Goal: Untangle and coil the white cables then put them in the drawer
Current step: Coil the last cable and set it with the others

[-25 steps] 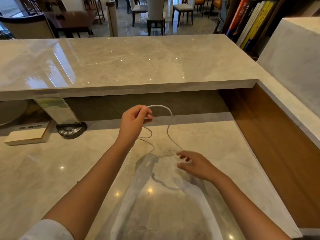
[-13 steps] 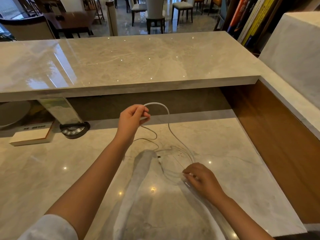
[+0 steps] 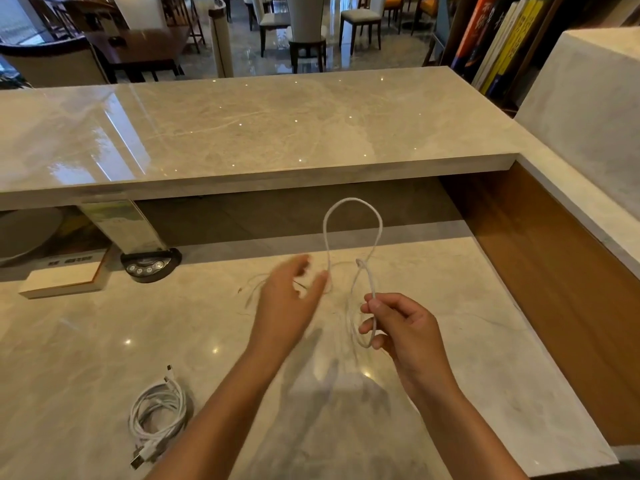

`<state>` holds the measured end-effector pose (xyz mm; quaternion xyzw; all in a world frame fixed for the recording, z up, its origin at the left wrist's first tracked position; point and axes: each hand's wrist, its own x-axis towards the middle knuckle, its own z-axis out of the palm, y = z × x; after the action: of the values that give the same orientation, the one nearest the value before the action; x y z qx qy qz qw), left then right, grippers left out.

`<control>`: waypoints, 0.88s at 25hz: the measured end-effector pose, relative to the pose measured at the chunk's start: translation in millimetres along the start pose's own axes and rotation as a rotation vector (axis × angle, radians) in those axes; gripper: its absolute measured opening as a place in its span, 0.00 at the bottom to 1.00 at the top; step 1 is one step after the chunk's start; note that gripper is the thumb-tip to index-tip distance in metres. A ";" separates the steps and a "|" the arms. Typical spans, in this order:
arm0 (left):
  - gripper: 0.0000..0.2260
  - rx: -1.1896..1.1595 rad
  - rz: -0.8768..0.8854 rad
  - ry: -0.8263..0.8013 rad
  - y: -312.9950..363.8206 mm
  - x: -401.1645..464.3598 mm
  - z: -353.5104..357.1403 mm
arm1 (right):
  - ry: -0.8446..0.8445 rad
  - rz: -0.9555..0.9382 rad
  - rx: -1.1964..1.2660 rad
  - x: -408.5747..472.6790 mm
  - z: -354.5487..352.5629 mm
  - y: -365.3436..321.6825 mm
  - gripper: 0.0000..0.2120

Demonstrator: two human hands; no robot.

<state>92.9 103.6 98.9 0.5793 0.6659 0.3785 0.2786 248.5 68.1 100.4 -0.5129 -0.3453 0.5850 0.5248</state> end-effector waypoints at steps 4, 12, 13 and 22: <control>0.06 -0.399 -0.077 -0.279 15.7 -30.1 4.4 | -0.053 -0.048 -0.270 -7.6 29.2 7.1 0.12; 0.14 -0.403 -0.262 -0.461 0.4 -12.5 -31.0 | -0.040 -0.596 -0.964 23.8 6.9 2.1 0.16; 0.14 -0.407 -0.255 -0.498 1.7 -11.6 -34.8 | -0.142 -0.571 -0.986 29.4 7.7 0.5 0.17; 0.12 -0.406 -0.165 -0.407 -31.8 -6.9 -43.0 | 0.016 -0.377 -0.668 50.8 -3.9 -20.3 0.04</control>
<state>41.5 87.7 96.1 0.5197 0.5518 0.3563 0.5464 261.5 121.0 106.5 -0.5876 -0.6012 0.3296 0.4298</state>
